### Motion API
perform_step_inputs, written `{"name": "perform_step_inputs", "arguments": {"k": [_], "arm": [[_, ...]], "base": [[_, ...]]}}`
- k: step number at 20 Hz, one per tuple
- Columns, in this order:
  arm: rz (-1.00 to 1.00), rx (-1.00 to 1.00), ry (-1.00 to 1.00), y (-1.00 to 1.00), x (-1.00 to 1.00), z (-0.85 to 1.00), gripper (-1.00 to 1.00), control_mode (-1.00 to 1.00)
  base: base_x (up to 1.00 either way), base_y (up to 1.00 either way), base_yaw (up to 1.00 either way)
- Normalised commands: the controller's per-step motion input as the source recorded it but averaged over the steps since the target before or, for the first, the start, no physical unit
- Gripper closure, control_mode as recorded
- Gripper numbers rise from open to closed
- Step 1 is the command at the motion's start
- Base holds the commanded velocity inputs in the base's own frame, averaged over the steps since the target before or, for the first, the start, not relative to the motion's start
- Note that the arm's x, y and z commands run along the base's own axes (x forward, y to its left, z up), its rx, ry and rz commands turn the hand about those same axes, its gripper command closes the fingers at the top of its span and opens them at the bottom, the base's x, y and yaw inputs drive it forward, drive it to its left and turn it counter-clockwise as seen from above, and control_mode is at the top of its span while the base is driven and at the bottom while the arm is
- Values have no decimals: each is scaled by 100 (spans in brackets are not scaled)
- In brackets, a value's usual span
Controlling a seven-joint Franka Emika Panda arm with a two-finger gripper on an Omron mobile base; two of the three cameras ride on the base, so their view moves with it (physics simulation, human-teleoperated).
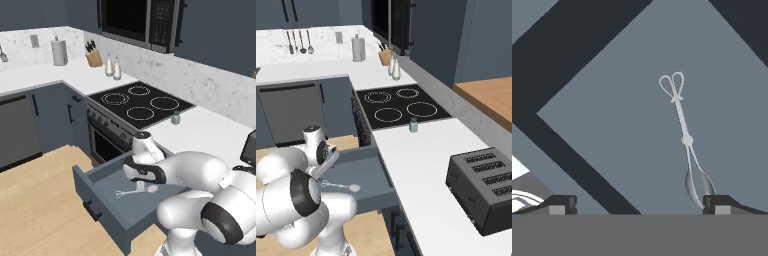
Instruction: Pick the tongs from the drawer and place it on the counter.
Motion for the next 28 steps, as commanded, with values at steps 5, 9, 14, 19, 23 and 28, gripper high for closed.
{"name": "perform_step_inputs", "arguments": {"k": [5,9,14,19,23,28], "arm": [[31,-10,14,1,67,-72,-100,-100],[5,-16,1,47,69,-58,-100,-100],[0,-9,8,44,42,-14,-100,-100],[0,-1,14,9,31,-17,-100,-100],[0,0,12,0,32,-44,-100,-100],[0,0,2,0,29,-41,-100,-100]], "base": [[0,0,0],[0,0,0],[0,0,0],[0,0,0],[0,0,0],[0,0,0]]}}
